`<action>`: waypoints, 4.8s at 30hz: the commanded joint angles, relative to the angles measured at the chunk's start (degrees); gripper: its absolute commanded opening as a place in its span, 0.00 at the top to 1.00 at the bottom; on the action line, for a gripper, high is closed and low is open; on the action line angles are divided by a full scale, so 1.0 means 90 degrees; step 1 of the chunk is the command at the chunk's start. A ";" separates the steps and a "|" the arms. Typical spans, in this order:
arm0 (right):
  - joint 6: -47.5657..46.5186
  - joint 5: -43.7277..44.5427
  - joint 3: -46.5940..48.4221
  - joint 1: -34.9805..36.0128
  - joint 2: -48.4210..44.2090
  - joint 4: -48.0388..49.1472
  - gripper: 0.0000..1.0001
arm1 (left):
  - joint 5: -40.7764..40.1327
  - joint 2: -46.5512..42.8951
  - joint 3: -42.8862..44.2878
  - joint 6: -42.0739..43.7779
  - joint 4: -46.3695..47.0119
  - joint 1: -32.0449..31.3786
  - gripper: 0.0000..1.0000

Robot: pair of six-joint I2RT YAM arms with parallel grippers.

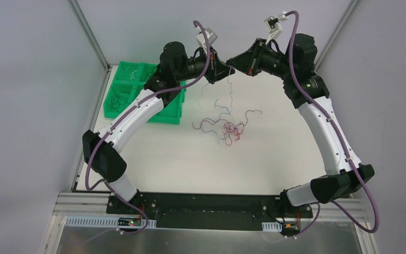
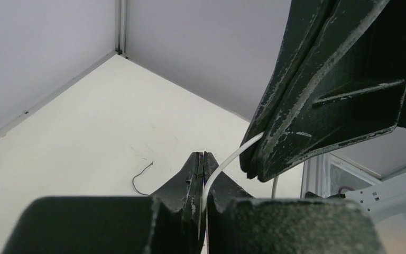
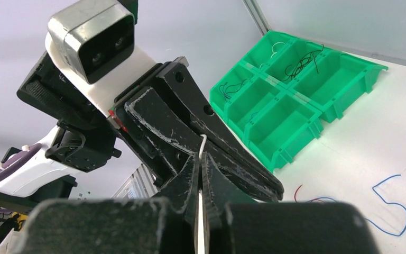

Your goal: Untangle the cables

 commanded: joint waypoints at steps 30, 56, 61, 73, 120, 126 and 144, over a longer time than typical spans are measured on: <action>0.0035 0.1082 -0.0383 0.0259 -0.0255 0.0591 1.00 | -0.0541 -0.0195 0.0094 0.0246 -0.0307 0.0001 0.49; -0.3701 0.0922 -0.3928 -0.0047 0.0267 0.0327 0.21 | -0.1289 -0.0158 -0.1109 -0.2020 0.0104 0.1293 1.00; -0.4244 0.1230 -0.3671 0.0513 0.1204 0.0548 0.21 | -0.1392 -0.0184 -0.1140 -0.1975 0.0070 0.1382 1.00; -0.5715 0.2369 -0.3746 0.0599 0.1966 -0.0136 0.51 | 0.0059 -0.0699 0.0327 -0.0806 -0.0162 0.2271 1.00; -0.6391 0.2547 -0.3596 -0.0947 0.2017 -0.2242 1.00 | -0.2865 0.1680 0.5487 0.0799 -0.0026 0.5350 1.00; -0.6180 0.2479 -0.3437 -0.0952 0.2081 -0.2335 1.00 | -0.3298 0.1922 0.5518 0.1166 0.0662 0.5398 1.00; -0.5912 0.2316 -0.3110 -0.0941 0.2252 -0.2514 0.99 | -0.3305 0.2593 0.5366 0.0908 0.0806 0.5403 1.00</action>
